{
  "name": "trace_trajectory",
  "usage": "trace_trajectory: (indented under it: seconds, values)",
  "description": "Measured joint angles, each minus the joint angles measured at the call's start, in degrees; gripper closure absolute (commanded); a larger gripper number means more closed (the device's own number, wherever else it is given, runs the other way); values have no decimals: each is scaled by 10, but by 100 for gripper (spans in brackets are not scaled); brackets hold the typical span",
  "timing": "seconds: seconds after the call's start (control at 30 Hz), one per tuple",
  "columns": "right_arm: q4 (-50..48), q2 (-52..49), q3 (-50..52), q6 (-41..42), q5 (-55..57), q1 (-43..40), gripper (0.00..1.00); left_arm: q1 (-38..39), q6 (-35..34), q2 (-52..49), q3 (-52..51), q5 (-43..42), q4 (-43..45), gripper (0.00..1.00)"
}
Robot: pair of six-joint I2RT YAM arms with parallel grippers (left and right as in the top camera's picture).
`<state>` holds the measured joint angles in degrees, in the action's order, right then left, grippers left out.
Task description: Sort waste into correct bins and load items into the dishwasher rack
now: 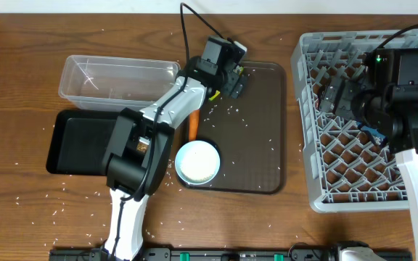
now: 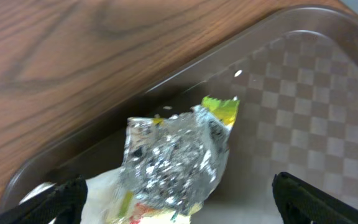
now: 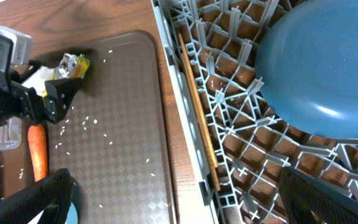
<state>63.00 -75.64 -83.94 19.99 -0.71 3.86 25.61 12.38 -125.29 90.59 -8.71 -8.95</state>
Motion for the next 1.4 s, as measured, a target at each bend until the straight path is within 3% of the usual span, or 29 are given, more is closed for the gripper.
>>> trace_trajectory:
  seconds: [0.17, 0.23, 0.27, 0.33, 0.37, 0.53, 0.7, 0.97, 1.1, 1.4]
  values:
    - [0, 0, 0, 0, 0, 0, 1, 5, 2, -15, 0, -15, 2, 24]
    - [0, 0, 0, 0, 0, 0, 1, 9, 0, -22, 0, -17, 2, 45]
    - [0, 0, 0, 0, 0, 0, 1, 11, 1, -26, 0, -17, 3, 63]
    - [0, 0, 0, 0, 0, 0, 1, 15, 5, -30, 0, -19, 14, 91]
    - [1, 0, 0, 0, 0, 0, 1, 16, 5, -31, 0, -19, 21, 94]
    - [12, 0, 0, 0, 0, 0, 1, 16, 5, -31, 0, -19, 27, 94]
    - [21, 0, 0, 1, 0, 0, 1, 16, -2, -4, 0, -19, -48, 94]
    - [21, 0, 0, 2, 0, 0, 1, 2, -3, 215, 3, -11, -201, 94]
    - [21, 0, 0, 2, 0, 0, 1, -34, -2, 274, 12, 27, -246, 94]
    - [21, 0, 0, 2, 0, 0, 1, -146, 114, 243, -10, 55, -303, 94]
